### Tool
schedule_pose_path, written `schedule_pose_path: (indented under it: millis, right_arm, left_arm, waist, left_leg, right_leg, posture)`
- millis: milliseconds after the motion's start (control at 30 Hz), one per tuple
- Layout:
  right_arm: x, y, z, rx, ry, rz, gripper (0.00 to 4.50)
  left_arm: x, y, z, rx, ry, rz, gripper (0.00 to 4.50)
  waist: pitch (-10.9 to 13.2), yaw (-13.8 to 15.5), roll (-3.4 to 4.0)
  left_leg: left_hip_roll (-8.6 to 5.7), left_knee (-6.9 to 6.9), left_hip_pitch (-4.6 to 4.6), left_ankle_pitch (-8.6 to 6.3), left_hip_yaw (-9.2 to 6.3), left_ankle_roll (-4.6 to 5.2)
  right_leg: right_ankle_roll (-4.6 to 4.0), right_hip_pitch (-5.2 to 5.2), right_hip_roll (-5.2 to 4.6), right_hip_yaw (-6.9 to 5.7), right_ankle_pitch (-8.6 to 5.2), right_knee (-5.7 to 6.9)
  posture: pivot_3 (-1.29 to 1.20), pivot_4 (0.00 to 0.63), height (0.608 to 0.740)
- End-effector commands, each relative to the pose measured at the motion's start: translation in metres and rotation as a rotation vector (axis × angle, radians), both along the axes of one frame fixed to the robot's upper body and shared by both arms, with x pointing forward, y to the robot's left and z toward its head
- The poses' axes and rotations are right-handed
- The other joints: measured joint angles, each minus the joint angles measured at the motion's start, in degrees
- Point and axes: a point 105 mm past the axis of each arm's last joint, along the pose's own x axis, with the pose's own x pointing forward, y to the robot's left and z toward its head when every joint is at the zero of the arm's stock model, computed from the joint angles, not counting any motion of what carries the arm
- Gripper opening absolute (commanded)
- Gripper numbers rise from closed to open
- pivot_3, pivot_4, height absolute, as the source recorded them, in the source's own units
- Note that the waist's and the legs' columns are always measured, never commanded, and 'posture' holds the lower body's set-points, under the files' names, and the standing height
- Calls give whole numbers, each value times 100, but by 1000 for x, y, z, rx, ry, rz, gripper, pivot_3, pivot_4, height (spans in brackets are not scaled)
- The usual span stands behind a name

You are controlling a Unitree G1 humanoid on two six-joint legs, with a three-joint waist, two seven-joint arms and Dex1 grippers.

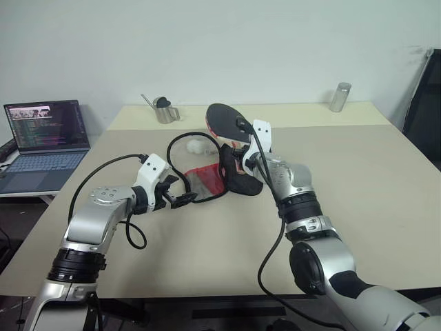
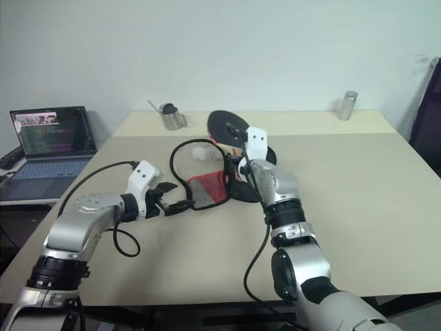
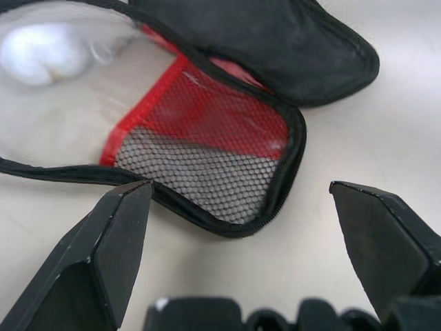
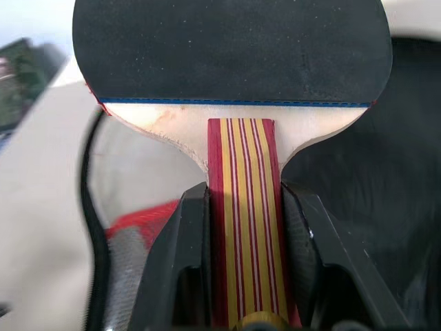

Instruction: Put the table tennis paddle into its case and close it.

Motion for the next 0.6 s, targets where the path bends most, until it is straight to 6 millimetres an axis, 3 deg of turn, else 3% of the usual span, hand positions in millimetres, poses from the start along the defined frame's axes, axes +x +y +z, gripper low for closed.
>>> schedule_pose_path:
  millis: [33,167,600]
  right_arm:
    - [6,13,15,41,-64,-11,1054]
    - [9,18,2,29,-39,-23,1054]
    - [14,15,-7,-19,-32,-106,1054]
  left_arm:
    - [-2,0,16,-8,-60,13,4500]
    - [-4,0,15,-9,-57,24,4500]
    - [-13,1,13,3,-47,42,4500]
  waist:
    - [0,-41,0]
    - [0,-106,0]
    - [0,-222,0]
  left_leg:
    - [0,0,0,0,1,0]
    - [1,0,1,0,4,0]
    - [4,-1,2,0,6,0]
  right_leg:
    - [0,0,0,1,0,0]
    - [0,0,1,3,0,1]
    - [0,-1,2,6,0,3]
  posture:
    - [0,150,740]
    - [0,150,740]
    - [0,150,740]
